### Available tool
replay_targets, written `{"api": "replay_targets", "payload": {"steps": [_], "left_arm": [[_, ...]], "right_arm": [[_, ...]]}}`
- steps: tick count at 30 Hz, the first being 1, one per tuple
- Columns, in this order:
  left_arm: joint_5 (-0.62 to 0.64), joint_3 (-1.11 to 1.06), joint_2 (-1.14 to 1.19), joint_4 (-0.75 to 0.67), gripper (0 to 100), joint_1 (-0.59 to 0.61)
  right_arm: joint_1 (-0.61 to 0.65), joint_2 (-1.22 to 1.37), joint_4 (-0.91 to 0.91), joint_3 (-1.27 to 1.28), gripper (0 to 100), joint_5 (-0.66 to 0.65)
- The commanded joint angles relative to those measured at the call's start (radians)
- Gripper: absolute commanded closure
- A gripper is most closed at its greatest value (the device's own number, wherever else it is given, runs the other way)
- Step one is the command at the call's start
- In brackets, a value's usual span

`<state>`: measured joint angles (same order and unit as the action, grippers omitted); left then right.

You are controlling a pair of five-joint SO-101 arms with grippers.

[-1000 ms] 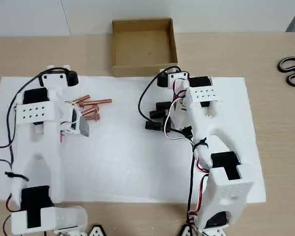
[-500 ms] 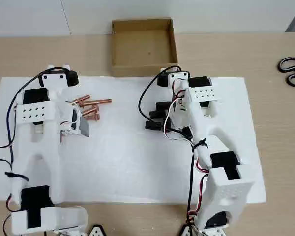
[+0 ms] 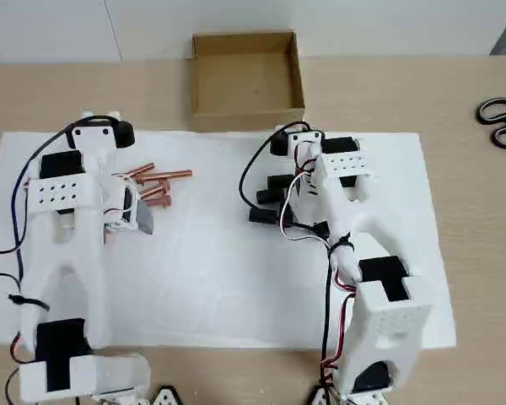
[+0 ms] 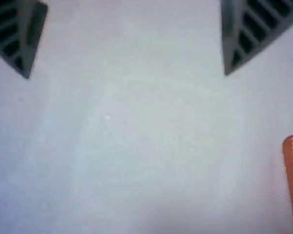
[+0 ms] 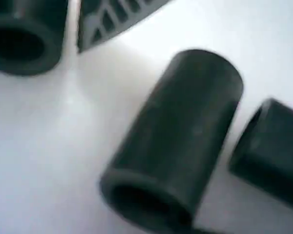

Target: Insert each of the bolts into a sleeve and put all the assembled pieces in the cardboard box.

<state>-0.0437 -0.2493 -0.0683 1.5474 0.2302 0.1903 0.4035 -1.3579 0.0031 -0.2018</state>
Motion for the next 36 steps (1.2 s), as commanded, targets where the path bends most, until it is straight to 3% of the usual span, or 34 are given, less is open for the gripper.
{"api": "replay_targets", "payload": {"steps": [1,5,13,21,36], "left_arm": [[-0.006,0.041,-0.012,0.008,76,-0.002],[-0.006,0.045,-0.012,0.009,76,-0.002],[-0.006,0.274,-0.003,0.203,76,-0.002],[-0.043,0.326,0.040,0.192,76,0.002],[-0.106,0.624,0.425,0.198,76,0.218]], "right_arm": [[-0.002,0.018,0.015,0.006,96.9,0.005],[-0.004,0.016,-0.019,-0.038,99.1,0.003],[-0.004,0.016,-0.260,-0.281,99.4,0.003],[-0.004,0.016,-0.346,-0.400,99.4,0.003],[-0.004,-0.005,-0.346,-0.408,99.4,0.003]]}}
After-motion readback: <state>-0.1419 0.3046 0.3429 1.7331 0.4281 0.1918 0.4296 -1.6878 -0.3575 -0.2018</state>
